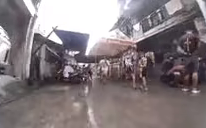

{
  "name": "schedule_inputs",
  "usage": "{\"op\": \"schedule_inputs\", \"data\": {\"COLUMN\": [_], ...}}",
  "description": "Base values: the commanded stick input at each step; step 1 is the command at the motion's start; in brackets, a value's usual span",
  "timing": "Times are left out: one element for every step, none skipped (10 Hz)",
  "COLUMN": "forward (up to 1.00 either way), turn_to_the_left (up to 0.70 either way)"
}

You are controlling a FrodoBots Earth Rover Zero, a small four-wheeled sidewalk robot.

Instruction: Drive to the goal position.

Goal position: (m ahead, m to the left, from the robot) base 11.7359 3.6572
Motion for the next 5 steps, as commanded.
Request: {"op": "schedule_inputs", "data": {"forward": [0.99, 0.99, 0.99, 0.99, 0.99], "turn_to_the_left": [0.0, 0.0, 0.0, 0.0, 0.0]}}
